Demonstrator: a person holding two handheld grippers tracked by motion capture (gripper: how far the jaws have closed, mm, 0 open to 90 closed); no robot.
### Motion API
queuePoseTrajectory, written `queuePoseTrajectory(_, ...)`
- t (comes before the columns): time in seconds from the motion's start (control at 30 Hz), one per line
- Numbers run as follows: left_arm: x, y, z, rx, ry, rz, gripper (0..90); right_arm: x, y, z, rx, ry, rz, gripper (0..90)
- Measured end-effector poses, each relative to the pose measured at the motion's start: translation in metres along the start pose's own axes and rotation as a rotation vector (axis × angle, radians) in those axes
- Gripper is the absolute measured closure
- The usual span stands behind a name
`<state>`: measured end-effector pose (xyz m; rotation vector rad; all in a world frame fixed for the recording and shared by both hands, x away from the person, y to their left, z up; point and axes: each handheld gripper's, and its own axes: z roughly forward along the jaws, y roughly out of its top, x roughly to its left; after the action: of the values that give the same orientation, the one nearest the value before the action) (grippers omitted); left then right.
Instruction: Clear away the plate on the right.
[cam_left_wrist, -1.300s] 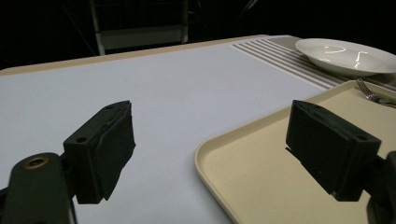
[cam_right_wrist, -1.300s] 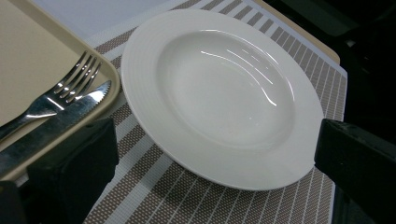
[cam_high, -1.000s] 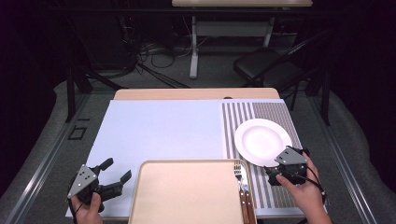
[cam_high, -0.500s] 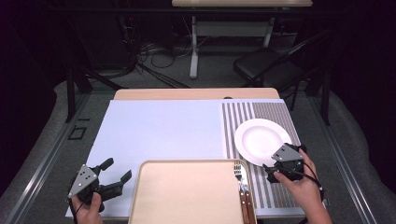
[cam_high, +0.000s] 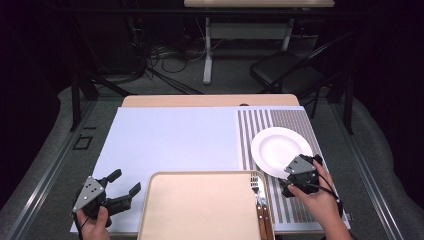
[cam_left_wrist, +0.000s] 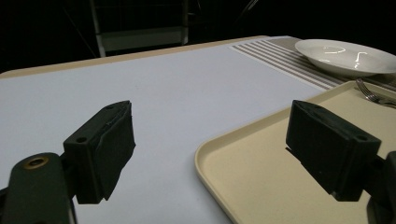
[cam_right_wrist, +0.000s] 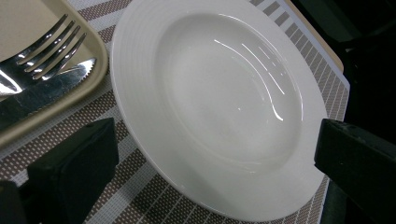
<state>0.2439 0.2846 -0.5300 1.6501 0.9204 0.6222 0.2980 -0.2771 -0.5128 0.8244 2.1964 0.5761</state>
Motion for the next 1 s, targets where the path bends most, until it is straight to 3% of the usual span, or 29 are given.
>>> queuePoseTrajectory(0.27,-0.001,0.000,0.001,0.008,-0.003,0.005,15.6,0.004,-0.005,0.013,0.020,-0.016,-0.030,0.0)
queuePoseTrajectory(0.5,0.000,0.000,0.001,0.011,-0.005,0.003,15.7,0.005,-0.010,0.028,0.075,-0.043,-0.057,0.0)
queuePoseTrajectory(1.0,0.000,-0.001,0.002,0.017,-0.010,-0.002,15.7,0.004,-0.015,0.041,0.086,-0.098,-0.082,0.0)
